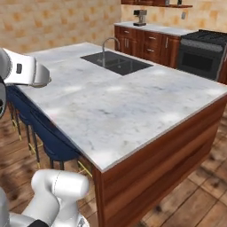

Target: There is a bowl on the dining counter. Grab a lemon wedge from the fridge and place it in the bowl. Then get the liquor bottle and glass cup from the cabinet and place them next to the bowl.

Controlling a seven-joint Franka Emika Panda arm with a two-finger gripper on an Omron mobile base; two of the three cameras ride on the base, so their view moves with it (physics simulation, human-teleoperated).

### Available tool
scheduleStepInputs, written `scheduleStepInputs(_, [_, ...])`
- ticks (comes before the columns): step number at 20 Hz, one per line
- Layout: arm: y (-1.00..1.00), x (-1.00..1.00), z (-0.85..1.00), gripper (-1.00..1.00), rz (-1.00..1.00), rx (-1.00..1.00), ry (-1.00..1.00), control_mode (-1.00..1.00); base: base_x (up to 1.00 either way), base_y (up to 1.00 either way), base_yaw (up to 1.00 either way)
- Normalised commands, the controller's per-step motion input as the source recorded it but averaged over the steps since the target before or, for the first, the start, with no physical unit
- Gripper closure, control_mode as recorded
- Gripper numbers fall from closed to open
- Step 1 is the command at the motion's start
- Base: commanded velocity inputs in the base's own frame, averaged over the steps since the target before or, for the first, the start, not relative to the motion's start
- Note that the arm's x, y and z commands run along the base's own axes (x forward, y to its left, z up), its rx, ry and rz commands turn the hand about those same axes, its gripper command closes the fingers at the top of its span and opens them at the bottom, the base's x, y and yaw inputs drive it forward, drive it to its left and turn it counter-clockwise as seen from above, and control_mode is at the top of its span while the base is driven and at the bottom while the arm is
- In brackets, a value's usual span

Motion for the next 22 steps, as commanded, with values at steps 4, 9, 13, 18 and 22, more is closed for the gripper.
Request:
scheduleStepInputs(4, [0.0, 0.0, 0.0, 1.0, 0.0, 0.0, 0.0, 1.0, 0.44, 1.0, 0.0])
scheduleStepInputs(9, [0.0, 0.0, 0.0, 1.0, 0.0, 0.0, 0.0, 1.0, 0.78, 1.0, 0.0])
scheduleStepInputs(13, [0.0, 0.0, 0.0, 1.0, 0.0, 0.0, 0.0, 1.0, 0.64, 1.0, -0.01])
scheduleStepInputs(18, [0.0, 0.0, 0.0, 1.0, 0.0, 0.0, 0.0, 1.0, -0.48, 1.0, 0.01])
scheduleStepInputs(22, [0.0, 0.0, 0.0, 1.0, 0.0, 0.0, 0.0, 1.0, 0.05, 1.0, -0.11])
